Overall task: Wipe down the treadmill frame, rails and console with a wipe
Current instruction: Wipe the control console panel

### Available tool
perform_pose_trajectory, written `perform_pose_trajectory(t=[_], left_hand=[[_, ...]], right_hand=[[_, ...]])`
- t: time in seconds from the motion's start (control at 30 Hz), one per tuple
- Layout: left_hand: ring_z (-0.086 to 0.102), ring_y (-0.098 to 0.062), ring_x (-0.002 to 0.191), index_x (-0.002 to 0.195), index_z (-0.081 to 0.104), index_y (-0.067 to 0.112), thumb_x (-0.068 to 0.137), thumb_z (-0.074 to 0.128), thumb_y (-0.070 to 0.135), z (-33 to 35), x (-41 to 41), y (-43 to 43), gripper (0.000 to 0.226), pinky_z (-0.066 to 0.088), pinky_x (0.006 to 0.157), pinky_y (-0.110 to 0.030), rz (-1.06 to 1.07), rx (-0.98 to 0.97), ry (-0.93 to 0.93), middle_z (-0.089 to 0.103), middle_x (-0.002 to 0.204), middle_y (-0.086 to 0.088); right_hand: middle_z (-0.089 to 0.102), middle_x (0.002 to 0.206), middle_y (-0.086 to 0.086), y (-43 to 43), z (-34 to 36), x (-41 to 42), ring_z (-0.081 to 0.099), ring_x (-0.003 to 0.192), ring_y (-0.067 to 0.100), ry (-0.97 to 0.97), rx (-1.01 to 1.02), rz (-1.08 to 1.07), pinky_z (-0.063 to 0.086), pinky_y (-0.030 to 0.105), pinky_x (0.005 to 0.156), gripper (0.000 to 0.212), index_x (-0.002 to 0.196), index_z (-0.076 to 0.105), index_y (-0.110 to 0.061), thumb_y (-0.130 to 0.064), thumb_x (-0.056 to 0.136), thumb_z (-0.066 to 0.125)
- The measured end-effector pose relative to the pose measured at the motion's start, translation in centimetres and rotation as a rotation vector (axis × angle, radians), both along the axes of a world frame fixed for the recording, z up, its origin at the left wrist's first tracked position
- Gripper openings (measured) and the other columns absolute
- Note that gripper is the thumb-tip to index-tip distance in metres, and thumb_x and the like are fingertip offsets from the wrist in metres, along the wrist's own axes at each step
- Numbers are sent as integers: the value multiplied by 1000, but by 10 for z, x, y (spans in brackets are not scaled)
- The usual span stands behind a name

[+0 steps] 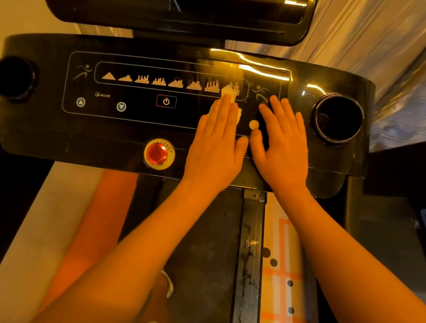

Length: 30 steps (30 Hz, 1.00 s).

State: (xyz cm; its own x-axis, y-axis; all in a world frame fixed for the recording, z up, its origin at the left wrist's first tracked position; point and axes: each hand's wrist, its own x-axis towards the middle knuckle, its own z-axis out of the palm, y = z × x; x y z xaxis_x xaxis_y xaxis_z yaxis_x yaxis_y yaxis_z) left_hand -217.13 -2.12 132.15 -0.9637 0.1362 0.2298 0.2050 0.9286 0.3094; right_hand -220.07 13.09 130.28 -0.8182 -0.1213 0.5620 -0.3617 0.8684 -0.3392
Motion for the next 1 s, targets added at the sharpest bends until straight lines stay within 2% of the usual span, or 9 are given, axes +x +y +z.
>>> perform_pose_trajectory(t=[0.3,0.47,0.63,0.87,1.0], left_hand=[[-3,-26,157,161,1,9,110,26,34,36,-66,-7,63,5,126,-45,27,44,23,-5,170,-11],[-5,-23,157,162,5,12,109,28,37,-1,-3,-16,63,4,126,-42,4,32,15,-5,170,-9],[-12,-21,156,162,-5,15,106,24,40,-43,72,-25,68,1,125,-42,-10,-78,-64,-14,169,-6],[-6,-23,156,162,-2,12,108,20,41,-21,19,-23,66,5,127,-44,19,-104,8,-8,170,-9],[-10,-24,156,162,0,13,107,25,49,-37,46,-21,71,7,127,-45,-28,-132,9,-9,170,-10]], right_hand=[[38,162,8,0,1,1,24,155,24,3,2,-5,13,43,127,49,150,50,-15,-36,106,45],[38,162,8,0,1,0,25,155,25,5,-3,-3,14,43,126,48,150,50,-15,-36,106,45],[39,162,7,0,0,-1,25,154,25,1,-3,-10,12,41,126,48,149,51,-15,-36,106,45],[38,163,6,-2,2,1,24,155,24,-14,1,-19,11,40,126,48,150,50,-16,-38,107,44],[38,163,6,-1,2,1,24,155,23,-12,-3,-17,13,42,127,48,150,50,-16,-37,107,44]])
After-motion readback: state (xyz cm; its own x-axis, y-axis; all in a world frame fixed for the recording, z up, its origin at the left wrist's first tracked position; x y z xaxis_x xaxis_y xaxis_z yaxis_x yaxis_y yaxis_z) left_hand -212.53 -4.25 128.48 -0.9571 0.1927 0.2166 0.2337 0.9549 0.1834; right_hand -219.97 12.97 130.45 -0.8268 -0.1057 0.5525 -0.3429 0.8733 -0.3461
